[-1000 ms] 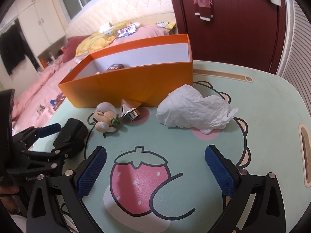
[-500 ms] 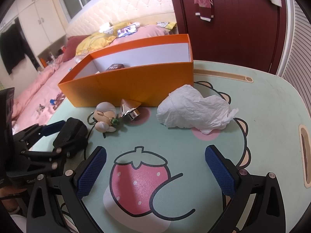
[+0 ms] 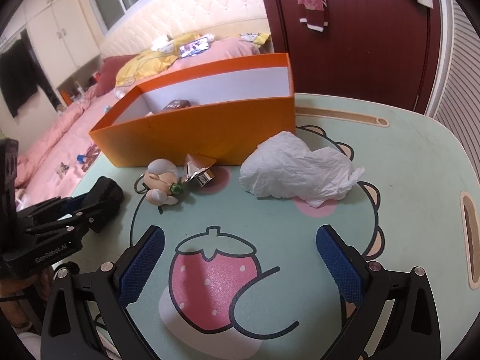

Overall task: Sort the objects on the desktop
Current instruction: 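Grasp the black pouch with the left tool, then lift the black pouch with the left tool while the right tool grasps the white tissue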

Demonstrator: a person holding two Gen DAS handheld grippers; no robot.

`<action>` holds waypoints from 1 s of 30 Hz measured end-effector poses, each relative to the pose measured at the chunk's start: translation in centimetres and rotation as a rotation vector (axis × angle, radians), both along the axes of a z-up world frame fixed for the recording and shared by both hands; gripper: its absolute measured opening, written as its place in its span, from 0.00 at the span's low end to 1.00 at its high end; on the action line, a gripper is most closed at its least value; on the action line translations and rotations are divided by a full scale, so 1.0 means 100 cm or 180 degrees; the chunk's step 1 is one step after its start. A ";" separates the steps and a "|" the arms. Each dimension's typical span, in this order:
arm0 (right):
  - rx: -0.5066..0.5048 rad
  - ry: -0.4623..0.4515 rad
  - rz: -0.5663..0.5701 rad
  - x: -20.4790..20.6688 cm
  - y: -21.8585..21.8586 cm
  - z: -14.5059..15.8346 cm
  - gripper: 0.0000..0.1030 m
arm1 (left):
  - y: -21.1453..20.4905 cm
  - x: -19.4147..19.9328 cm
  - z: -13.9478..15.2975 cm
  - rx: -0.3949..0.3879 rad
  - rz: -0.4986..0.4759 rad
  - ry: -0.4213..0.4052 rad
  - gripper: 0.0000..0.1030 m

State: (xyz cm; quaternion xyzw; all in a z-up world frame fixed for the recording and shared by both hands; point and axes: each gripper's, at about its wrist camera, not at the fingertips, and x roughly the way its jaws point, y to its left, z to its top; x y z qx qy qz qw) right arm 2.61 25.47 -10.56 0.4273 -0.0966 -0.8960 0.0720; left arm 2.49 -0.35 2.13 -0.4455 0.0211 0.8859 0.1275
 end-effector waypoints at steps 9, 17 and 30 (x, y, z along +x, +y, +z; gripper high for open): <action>0.0181 0.0161 -0.0215 -0.001 0.014 0.016 0.99 | 0.005 0.000 -0.003 -0.0140 -0.0012 0.0116 0.40; 0.0270 0.0090 -0.0416 -0.025 0.026 0.014 0.99 | 0.003 0.000 -0.004 -0.0119 -0.0018 0.0129 0.40; 0.0512 -0.0137 -0.0281 -0.059 0.015 -0.001 0.55 | 0.005 -0.001 -0.004 -0.0127 -0.0011 0.0122 0.40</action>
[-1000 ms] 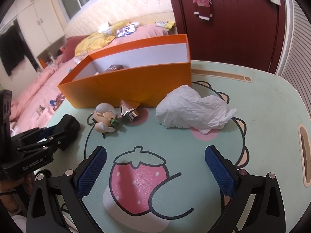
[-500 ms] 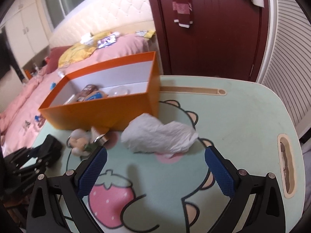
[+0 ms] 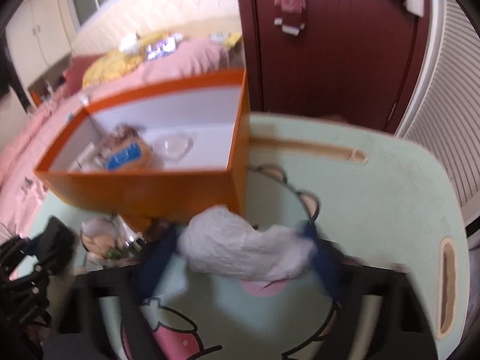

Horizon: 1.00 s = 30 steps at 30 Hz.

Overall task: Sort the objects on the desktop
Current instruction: 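Lift the black pouch with the left tool while the right tool grasps the white tissue, then carry the pouch into the orange box with the left tool while the right tool carries the tissue there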

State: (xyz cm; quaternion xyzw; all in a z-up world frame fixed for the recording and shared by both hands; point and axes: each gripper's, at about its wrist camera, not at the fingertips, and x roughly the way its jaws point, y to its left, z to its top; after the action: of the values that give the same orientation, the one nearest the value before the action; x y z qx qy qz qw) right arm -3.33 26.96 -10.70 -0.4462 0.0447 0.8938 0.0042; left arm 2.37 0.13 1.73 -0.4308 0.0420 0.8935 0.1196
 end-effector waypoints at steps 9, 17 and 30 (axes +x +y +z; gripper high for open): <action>-0.0101 0.0035 0.0106 0.024 -0.004 0.005 0.28 | -0.004 0.004 0.002 0.0066 0.0028 -0.0035 0.40; -0.0266 0.0186 0.0266 0.041 -0.017 0.022 0.28 | -0.011 0.014 0.023 0.0164 0.0047 0.0128 0.40; -0.0440 0.0617 0.0505 0.023 -0.037 0.067 0.28 | -0.012 -0.018 0.080 0.0307 0.0013 0.0510 0.40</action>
State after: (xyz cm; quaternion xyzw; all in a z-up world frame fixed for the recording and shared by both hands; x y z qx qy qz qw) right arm -1.05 23.29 -3.96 -0.3592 0.0709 0.9250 -0.1015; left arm 0.61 -1.07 9.71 -0.3518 0.0075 0.9263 0.1346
